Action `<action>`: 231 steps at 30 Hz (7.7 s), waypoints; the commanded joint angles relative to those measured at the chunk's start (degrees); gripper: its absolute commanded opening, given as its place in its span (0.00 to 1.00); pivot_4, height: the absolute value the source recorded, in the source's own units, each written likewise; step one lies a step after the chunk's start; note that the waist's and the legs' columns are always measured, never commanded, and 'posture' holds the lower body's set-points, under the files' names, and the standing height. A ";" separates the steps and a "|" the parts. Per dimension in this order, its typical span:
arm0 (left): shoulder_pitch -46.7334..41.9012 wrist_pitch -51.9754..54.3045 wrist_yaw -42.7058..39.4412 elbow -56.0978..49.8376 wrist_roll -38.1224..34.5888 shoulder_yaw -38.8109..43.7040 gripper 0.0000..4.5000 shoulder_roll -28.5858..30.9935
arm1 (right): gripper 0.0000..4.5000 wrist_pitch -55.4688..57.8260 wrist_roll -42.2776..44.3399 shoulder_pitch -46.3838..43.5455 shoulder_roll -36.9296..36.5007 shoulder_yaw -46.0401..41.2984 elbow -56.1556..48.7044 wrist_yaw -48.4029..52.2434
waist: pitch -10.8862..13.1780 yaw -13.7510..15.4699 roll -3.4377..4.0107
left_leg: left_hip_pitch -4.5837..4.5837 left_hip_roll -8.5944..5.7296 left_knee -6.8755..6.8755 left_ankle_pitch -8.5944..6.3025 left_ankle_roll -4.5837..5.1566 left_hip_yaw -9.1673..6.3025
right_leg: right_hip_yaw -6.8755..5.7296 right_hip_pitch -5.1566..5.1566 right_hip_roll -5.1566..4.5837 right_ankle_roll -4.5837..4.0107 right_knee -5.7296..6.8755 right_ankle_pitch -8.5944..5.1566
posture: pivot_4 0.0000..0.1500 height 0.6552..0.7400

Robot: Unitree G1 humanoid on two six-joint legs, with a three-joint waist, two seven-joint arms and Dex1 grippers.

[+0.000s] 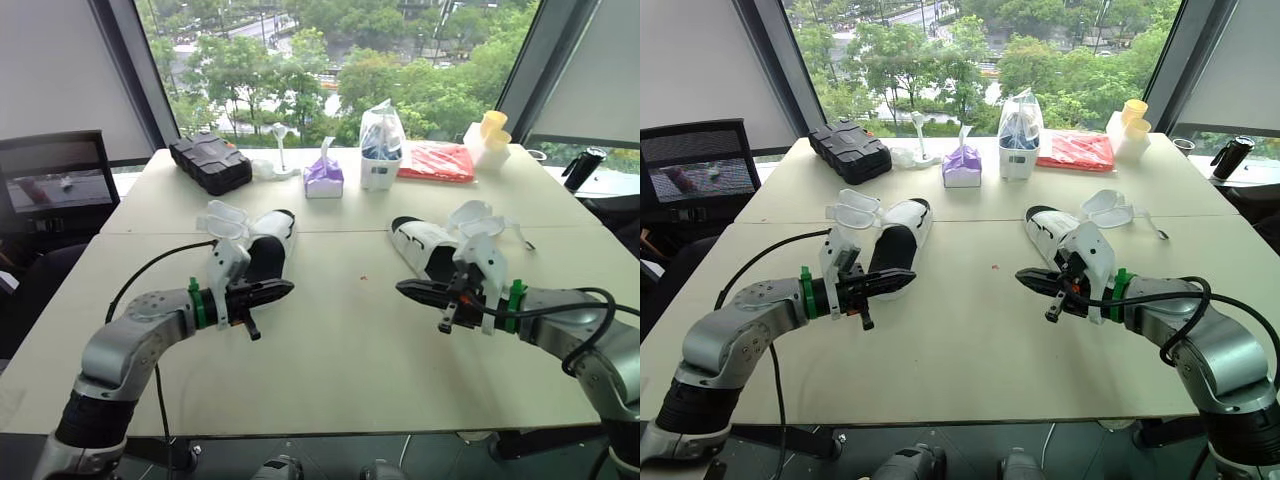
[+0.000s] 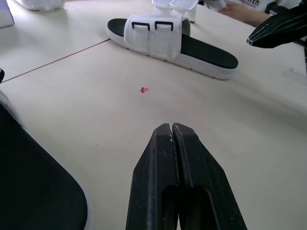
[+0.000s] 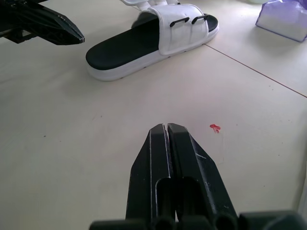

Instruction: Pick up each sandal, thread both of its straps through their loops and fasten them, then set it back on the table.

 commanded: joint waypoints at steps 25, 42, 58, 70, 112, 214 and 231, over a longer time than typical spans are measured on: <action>-2.83 1.39 1.05 -1.71 -2.87 1.06 0.01 0.23 | 0.00 -6.19 -3.19 -1.45 0.15 0.61 0.22 -0.04 | 0.00 0.00 0.00 | 0.00 0.00 0.00 0.00 0.00 0.01 | 0.00 0.00 0.01 0.01 0.00 0.01 | 1.00 1.00; -3.17 0.66 0.62 -1.31 -2.43 0.05 0.00 -0.34 | 0.98 -17.91 -18.96 -6.01 -1.69 1.51 13.55 -5.96 | 0.00 0.00 0.00 | 0.00 -0.01 0.01 0.00 0.00 0.03 | 0.01 -0.01 0.02 0.02 0.01 0.03 | 1.00 1.00; -4.45 -2.36 -0.67 1.23 0.22 -2.22 0.00 -1.94 | 0.99 -51.72 -51.65 -20.93 -5.65 19.17 46.63 -10.32 | 0.00 -0.59 0.02 | 0.11 0.00 0.04 0.05 -0.06 0.16 | 0.10 0.01 0.07 0.02 0.11 0.05 | 1.00 1.00; -3.91 -3.50 -0.36 1.02 0.93 -1.69 0.00 -2.11 | 0.99 -70.13 -67.54 -42.11 6.29 31.14 89.24 -28.43 | 0.03 -1.71 -0.02 | 0.39 -0.06 -0.03 0.31 -0.48 0.19 | 0.22 -0.04 0.08 0.04 0.72 0.07 | 1.00 1.00; -8.65 -4.32 -4.19 7.03 2.43 -3.60 0.00 -2.62 | 0.01 -119.51 -72.54 -34.85 -2.33 39.28 62.10 -35.42 | 0.26 -1.98 0.05 | 0.60 -0.01 -0.15 0.44 -0.70 0.18 | 0.40 -0.02 0.39 0.04 0.93 0.06 | 1.00 1.00; -0.90 -16.95 -13.44 14.24 21.40 -20.94 0.00 -7.34 | 0.99 2.43 -6.98 -25.31 7.16 4.52 36.39 14.71 | 0.27 -1.30 0.04 | 0.58 0.04 -0.05 0.15 -0.25 0.14 | 0.18 0.16 0.03 0.01 0.70 0.03 | 1.00 1.00; -1.96 -18.51 -13.41 15.98 21.86 -21.46 0.00 -7.91 | 0.99 19.08 -7.00 -38.18 16.21 5.90 57.69 7.55 | 0.24 -1.23 0.06 | 0.58 -0.05 -0.04 0.13 -0.21 0.12 | 0.18 0.17 -0.02 0.02 0.71 0.05 | 1.00 1.00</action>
